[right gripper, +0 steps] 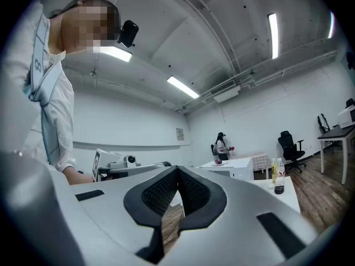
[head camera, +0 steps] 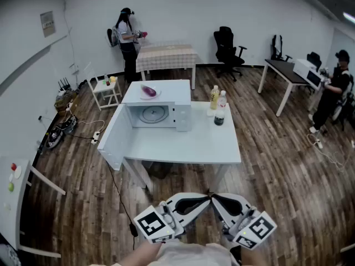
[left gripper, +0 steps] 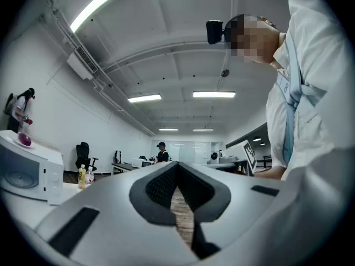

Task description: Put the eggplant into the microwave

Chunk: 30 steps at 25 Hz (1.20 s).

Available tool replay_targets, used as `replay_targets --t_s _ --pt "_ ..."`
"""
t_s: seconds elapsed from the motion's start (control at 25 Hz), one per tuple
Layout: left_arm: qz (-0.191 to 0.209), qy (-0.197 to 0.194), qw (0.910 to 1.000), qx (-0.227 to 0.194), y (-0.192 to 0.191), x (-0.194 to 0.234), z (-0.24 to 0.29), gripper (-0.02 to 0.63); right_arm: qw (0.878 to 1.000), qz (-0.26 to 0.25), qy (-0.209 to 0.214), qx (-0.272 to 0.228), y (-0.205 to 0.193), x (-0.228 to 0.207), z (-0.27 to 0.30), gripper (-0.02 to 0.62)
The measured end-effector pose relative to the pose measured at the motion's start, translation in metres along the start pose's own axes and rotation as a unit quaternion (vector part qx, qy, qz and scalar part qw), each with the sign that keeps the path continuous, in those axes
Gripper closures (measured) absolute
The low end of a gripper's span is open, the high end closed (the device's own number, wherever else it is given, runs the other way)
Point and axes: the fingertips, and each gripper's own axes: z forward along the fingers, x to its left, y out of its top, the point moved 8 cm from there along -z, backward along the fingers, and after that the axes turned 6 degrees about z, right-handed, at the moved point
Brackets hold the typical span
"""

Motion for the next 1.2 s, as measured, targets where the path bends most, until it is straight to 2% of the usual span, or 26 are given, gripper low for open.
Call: replay_targets --t_s 0.56,0.76,1.2 --pt "0.0 0.003 1.0 -0.007 -0.003 0.009 0.006 0.604 1.0 0.004 0.003 0.002 0.001 -0.011 0.005 0.563" --pt "-0.001 0.004 0.9999 -0.013 -0.001 0.018 0.006 0.604 0.999 0.026 0.02 -0.012 0.003 -0.019 0.013 0.561" --pt "0.003 0.028 0.9996 -0.006 0.0 0.082 -0.009 0.604 0.999 0.019 0.046 0.003 0.006 -0.047 0.08 0.561"
